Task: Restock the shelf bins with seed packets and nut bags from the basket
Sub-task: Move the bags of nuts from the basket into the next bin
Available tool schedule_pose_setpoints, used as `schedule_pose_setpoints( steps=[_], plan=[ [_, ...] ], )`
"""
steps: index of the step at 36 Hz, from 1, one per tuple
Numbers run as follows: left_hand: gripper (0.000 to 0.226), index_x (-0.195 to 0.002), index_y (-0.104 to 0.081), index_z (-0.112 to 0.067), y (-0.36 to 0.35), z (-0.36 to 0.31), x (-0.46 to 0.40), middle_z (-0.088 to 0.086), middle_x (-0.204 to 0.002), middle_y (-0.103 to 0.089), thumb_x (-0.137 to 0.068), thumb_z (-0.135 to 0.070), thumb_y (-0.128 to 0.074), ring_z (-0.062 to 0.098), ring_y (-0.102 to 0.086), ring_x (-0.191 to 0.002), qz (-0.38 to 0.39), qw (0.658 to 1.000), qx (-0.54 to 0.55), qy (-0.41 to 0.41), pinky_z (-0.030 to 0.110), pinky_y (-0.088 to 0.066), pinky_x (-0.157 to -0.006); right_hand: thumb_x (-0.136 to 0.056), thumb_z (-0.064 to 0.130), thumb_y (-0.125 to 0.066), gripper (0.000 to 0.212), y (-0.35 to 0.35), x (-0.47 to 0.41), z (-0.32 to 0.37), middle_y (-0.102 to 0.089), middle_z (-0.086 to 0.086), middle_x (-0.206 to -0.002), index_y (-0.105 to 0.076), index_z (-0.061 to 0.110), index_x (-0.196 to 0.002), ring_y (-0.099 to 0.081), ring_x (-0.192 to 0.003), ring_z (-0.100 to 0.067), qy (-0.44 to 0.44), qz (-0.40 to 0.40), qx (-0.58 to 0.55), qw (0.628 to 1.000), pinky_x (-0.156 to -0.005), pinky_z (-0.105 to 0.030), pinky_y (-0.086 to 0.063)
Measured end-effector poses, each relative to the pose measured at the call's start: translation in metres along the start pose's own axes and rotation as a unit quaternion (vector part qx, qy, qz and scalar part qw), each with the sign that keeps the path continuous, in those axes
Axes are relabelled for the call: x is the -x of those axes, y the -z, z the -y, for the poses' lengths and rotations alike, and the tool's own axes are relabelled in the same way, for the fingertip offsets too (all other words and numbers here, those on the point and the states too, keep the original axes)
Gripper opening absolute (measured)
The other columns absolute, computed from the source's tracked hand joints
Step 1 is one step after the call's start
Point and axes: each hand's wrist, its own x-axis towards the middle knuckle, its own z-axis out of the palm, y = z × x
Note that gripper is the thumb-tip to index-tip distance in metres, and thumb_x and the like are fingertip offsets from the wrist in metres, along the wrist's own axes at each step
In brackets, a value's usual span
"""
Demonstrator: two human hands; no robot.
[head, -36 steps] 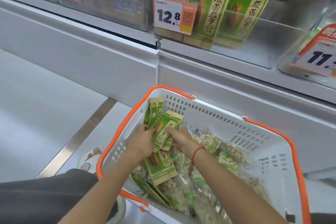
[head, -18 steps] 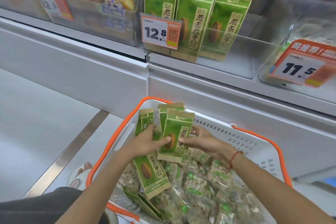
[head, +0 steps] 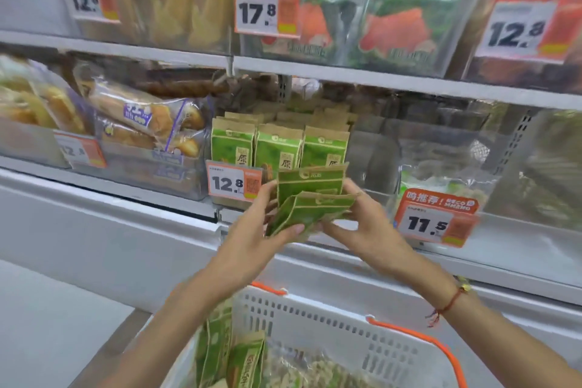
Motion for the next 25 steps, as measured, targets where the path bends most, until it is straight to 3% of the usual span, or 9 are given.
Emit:
schedule_pose_setpoints(
  steps=[3, 6, 8, 11, 14, 16, 20, 22, 25],
  plan=[
    [0.048, -0.128, -0.038, -0.022, 0.007, -0.03, -0.029, -0.017, -0.118, -0.059, -0.089, -0.011, -0.064, -0.005, -0.054, -0.111, 0.022, 0.998, -0.026, -0.05, 0.019, -0.045, -0.094, -0.083, 0.014, -0.072, 0.051, 0.018, -0.016, 0.018, -0.062, 0.025, -0.111, -0.047, 0.039, -0.119, -0.062, -0.102, -0.002, 0.074, -0.087, 0.098, 0.989, -0.085, -0.034, -0.054],
    [0.051, -0.128, -0.038, -0.027, 0.011, -0.057, -0.058, -0.016, -0.121, -0.059, -0.083, -0.032, -0.063, 0.003, -0.055, -0.113, 0.015, 0.995, -0.062, -0.08, 0.036, -0.045, -0.098, -0.084, 0.024, -0.069, 0.043, 0.033, -0.031, 0.031, -0.065, 0.016, -0.108, -0.046, 0.036, -0.118, -0.066, -0.097, -0.014, 0.098, -0.153, 0.125, 0.975, -0.076, -0.045, -0.054],
    [0.056, -0.132, -0.033, -0.026, 0.013, -0.069, -0.074, -0.012, -0.124, -0.056, -0.085, -0.027, -0.064, 0.006, -0.053, -0.115, 0.024, 0.994, -0.063, -0.084, 0.034, -0.044, -0.099, -0.085, 0.028, -0.067, 0.041, 0.04, -0.04, 0.035, -0.066, 0.012, -0.108, -0.045, 0.035, -0.119, -0.066, -0.098, -0.018, 0.102, -0.177, 0.14, 0.969, -0.076, -0.047, -0.054],
    [0.061, -0.137, -0.026, -0.02, 0.013, -0.075, -0.097, -0.011, -0.125, -0.049, -0.089, -0.006, -0.061, 0.003, -0.047, -0.116, 0.054, 0.994, -0.068, -0.07, 0.02, -0.039, -0.099, -0.086, 0.026, -0.067, 0.042, 0.049, -0.051, 0.037, -0.067, 0.012, -0.107, -0.042, 0.033, -0.119, -0.065, -0.098, -0.018, 0.087, -0.185, 0.169, 0.964, -0.076, -0.046, -0.054],
    [0.061, -0.138, -0.025, -0.014, 0.012, -0.072, -0.11, -0.005, -0.127, -0.044, -0.089, -0.003, -0.06, 0.004, -0.044, -0.117, 0.076, 0.992, -0.093, -0.035, 0.0, -0.037, -0.083, -0.084, 0.026, -0.068, 0.041, 0.053, -0.059, 0.029, -0.068, 0.01, -0.105, -0.042, 0.034, -0.115, -0.064, -0.098, -0.019, 0.05, -0.163, 0.17, 0.971, -0.078, -0.046, -0.054],
    [0.063, -0.139, -0.025, -0.011, 0.01, -0.064, -0.116, -0.001, -0.131, -0.044, -0.088, -0.003, -0.061, 0.007, -0.043, -0.118, 0.088, 0.991, -0.102, -0.008, -0.005, -0.036, -0.076, -0.084, 0.026, -0.068, 0.038, 0.052, -0.062, 0.023, -0.068, 0.012, -0.104, -0.041, 0.034, -0.11, -0.064, -0.098, -0.016, 0.008, -0.134, 0.166, 0.977, -0.082, -0.044, -0.052],
    [0.06, -0.134, -0.033, -0.012, 0.009, -0.048, -0.119, -0.005, -0.119, -0.052, -0.084, 0.0, -0.065, 0.01, -0.049, -0.117, 0.063, 0.991, -0.113, 0.025, 0.009, -0.042, -0.081, -0.088, 0.025, -0.066, 0.034, 0.045, -0.067, 0.009, -0.063, 0.013, -0.107, -0.042, 0.023, -0.112, -0.06, -0.103, -0.009, -0.086, -0.038, 0.106, 0.99, -0.094, -0.036, -0.049],
    [0.061, -0.133, -0.035, -0.015, 0.008, -0.041, -0.117, -0.009, -0.115, -0.051, -0.082, -0.002, -0.068, 0.01, -0.049, -0.114, 0.049, 0.989, -0.139, 0.02, 0.009, -0.041, -0.079, -0.093, 0.029, -0.059, 0.035, 0.041, -0.07, 0.007, -0.06, 0.009, -0.115, -0.04, 0.019, -0.12, -0.057, -0.11, -0.012, -0.12, 0.0, 0.108, 0.987, -0.094, -0.03, -0.045],
    [0.071, -0.14, -0.031, -0.019, 0.006, -0.031, -0.114, -0.003, -0.134, -0.045, -0.081, -0.013, -0.071, 0.012, -0.04, -0.123, 0.037, 0.974, -0.224, -0.004, 0.023, -0.036, -0.097, -0.095, 0.036, -0.053, 0.042, 0.038, -0.075, 0.002, -0.054, 0.0, -0.127, -0.036, 0.016, -0.128, -0.053, -0.116, -0.019, -0.171, 0.03, 0.142, 0.975, -0.096, -0.033, -0.044]
  ],
)
